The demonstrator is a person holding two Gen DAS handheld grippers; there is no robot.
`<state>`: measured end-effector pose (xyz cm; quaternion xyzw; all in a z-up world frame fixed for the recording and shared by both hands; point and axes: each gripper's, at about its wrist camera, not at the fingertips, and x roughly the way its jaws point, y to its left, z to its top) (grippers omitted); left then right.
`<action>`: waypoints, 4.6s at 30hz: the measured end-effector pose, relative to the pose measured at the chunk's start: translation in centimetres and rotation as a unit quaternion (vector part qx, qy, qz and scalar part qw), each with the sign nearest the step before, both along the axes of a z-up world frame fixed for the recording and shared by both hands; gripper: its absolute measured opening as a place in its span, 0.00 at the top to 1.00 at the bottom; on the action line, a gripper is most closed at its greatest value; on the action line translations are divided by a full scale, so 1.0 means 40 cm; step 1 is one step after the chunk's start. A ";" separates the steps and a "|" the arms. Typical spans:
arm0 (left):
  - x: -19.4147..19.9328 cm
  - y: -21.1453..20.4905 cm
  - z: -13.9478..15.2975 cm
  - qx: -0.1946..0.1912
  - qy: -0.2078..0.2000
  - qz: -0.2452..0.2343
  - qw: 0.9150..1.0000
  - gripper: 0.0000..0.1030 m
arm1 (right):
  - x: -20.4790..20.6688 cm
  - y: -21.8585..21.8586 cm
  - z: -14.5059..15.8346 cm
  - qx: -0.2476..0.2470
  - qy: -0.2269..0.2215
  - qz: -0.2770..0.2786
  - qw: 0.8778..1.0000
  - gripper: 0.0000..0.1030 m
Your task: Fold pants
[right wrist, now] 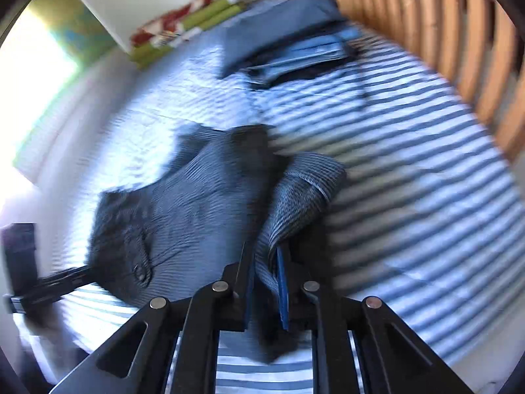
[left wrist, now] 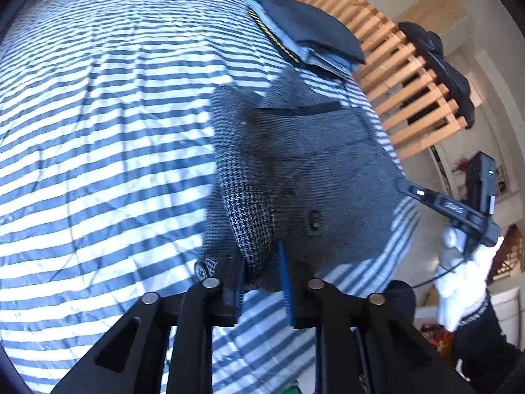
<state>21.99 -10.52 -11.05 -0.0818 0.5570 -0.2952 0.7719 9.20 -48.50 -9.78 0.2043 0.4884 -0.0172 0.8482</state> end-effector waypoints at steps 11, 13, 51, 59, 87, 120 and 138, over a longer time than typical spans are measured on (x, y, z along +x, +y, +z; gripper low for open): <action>0.098 0.007 0.012 0.021 -0.040 0.032 0.998 0.58 | 0.181 0.059 0.021 0.010 -0.016 0.064 0.998 0.37; 0.105 -0.004 0.009 0.028 -0.049 0.028 0.998 0.85 | 0.226 0.073 -0.015 0.000 0.004 0.067 0.998 0.37; -0.129 -0.298 0.183 -0.074 -0.178 -0.268 0.944 0.91 | 0.284 0.103 0.027 -0.144 0.123 0.227 0.955 0.66; 0.119 -0.447 0.144 0.005 -0.204 -0.234 0.951 0.94 | 0.152 -0.119 0.019 -0.042 0.124 0.121 0.984 0.74; 0.433 -0.569 -0.058 -0.058 0.055 -0.195 0.978 0.22 | 0.141 -0.253 -0.136 0.137 0.092 0.019 0.986 0.68; 0.141 -0.190 0.153 -0.102 -0.133 -0.102 0.980 0.81 | 0.023 -0.012 0.181 0.020 -0.055 0.099 0.993 0.78; 0.155 0.362 0.685 -0.029 -0.281 0.109 0.953 0.83 | 0.260 0.590 0.644 -0.120 -0.225 0.193 0.948 0.79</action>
